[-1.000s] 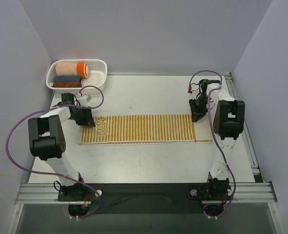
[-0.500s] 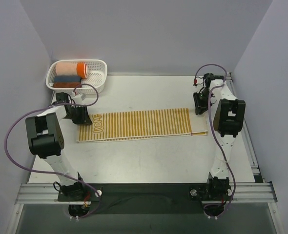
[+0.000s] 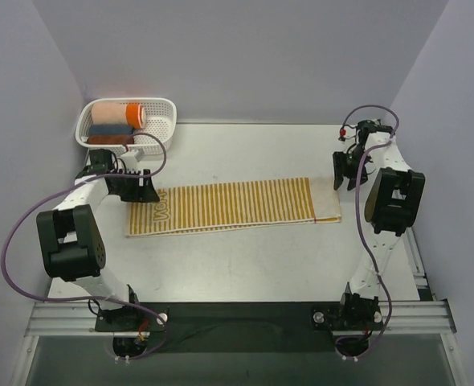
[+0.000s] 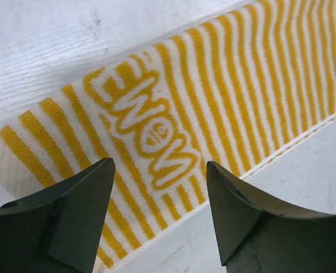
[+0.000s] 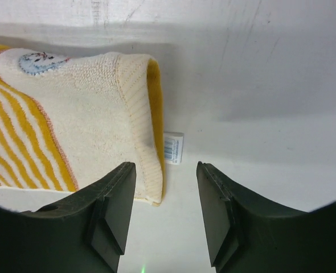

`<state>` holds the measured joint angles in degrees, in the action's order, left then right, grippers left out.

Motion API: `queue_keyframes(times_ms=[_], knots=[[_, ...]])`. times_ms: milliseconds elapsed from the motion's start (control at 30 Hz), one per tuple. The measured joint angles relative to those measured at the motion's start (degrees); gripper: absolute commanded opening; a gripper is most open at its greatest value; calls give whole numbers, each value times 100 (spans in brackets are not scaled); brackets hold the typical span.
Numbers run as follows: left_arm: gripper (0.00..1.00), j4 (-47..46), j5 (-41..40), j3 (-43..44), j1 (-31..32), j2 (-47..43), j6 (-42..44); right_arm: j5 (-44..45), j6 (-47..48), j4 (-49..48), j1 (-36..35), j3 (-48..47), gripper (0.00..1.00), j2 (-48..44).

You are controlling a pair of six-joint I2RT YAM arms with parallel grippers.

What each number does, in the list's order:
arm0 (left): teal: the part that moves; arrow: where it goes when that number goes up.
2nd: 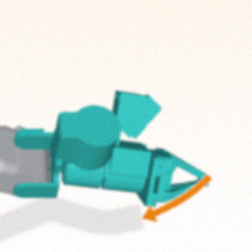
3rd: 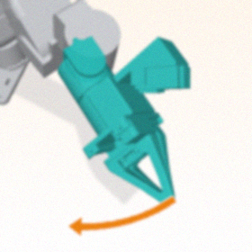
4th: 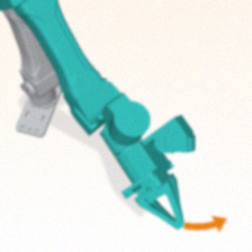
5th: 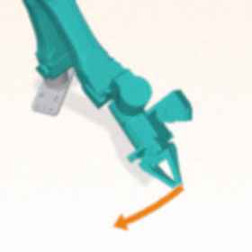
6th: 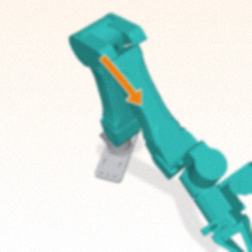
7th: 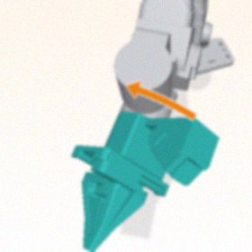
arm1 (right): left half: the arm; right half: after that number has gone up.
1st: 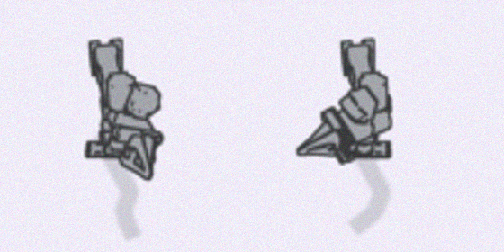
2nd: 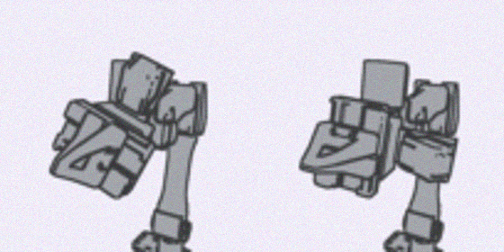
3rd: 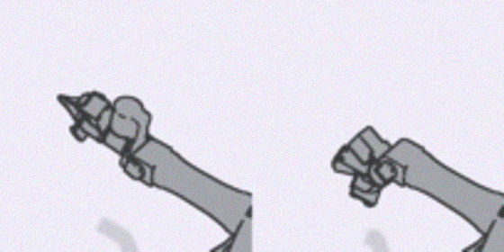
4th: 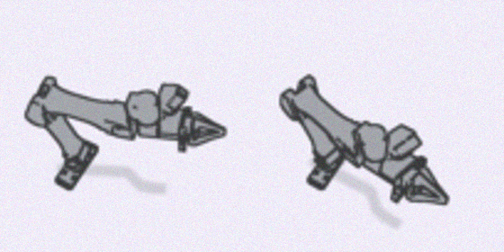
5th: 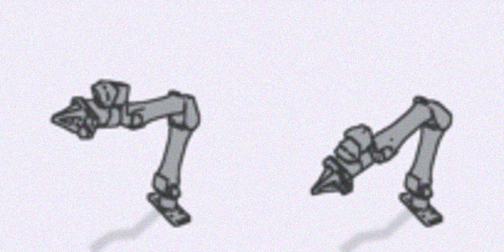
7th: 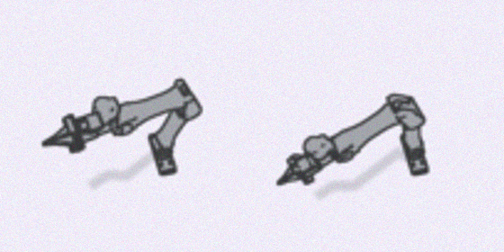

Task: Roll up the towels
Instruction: Fold the towel

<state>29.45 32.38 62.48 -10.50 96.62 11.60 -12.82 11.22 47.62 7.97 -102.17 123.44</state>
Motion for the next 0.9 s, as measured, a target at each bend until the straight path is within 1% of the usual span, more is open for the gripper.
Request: queue_keyframes(times_ms=[200, 433, 533, 700, 800, 833, 867, 900], knots=[[79, 4, 105, 2, 136, -557, 20, -306, -107, 44, 61, 238, 46, -59], [81, 37, 107, 2, 136, -588, 17, -450, -221, 83, 15, 286, 40, 254], [82, 39, 83, 0, 136, -595, 11, -463, -243, 85, -22, 372, 39, 374], [83, -44, -15, -103, 136, -730, -52, -457, -249, 107, -133, 396, 36, 376], [82, -103, -52, -155, 142, -815, -109, -461, -264, 116, -170, 413, 22, 376], [83, -131, -66, -164, 142, -833, -131, -466, -273, 116, -173, 424, 8, 376], [82, -153, -68, -164, 142, -844, -151, -481, -264, 125, -170, 431, 0, 385], [83, -179, -70, -164, 142, -846, -173, -503, -275, 127, -168, 433, 0, 396]])
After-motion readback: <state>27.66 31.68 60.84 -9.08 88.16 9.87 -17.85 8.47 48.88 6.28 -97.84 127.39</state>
